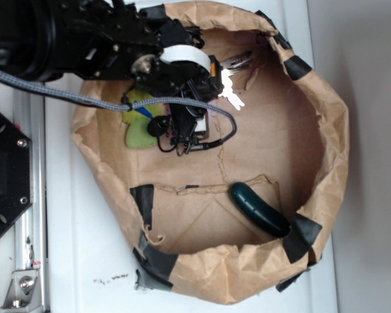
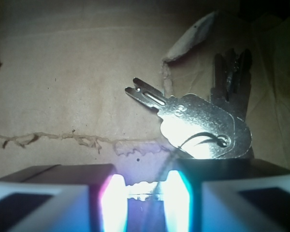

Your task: Grab the silver keys.

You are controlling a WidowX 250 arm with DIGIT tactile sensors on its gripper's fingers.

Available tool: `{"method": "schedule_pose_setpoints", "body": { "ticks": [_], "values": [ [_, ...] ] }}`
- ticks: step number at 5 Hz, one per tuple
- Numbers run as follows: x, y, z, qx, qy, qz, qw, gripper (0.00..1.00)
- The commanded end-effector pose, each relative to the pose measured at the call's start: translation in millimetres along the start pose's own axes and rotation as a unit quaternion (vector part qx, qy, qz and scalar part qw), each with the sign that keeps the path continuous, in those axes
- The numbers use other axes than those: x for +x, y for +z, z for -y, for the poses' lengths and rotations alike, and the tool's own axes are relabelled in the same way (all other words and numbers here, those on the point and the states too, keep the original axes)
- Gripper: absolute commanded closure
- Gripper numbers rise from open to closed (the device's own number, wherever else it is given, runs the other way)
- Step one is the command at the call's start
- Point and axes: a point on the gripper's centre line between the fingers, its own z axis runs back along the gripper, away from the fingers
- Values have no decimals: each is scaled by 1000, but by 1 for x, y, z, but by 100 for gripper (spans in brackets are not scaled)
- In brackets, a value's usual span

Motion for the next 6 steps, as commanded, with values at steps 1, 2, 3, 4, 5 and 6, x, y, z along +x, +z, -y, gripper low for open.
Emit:
{"method": "schedule_pose_setpoints", "body": {
  "ticks": [1, 2, 3, 4, 5, 6],
  "values": [
    [1, 12, -11, 3, 10, -1, 1000, 100],
    [1, 12, -11, 5, 9, 0, 1000, 100],
    [2, 12, -11, 5, 8, -1, 1000, 100],
    [3, 13, -10, 6, 9, -1, 1000, 100],
    [5, 21, -7, 5, 15, 5, 1000, 100],
    [25, 66, 14, -26, 48, 38, 998, 100]
  ]
}}
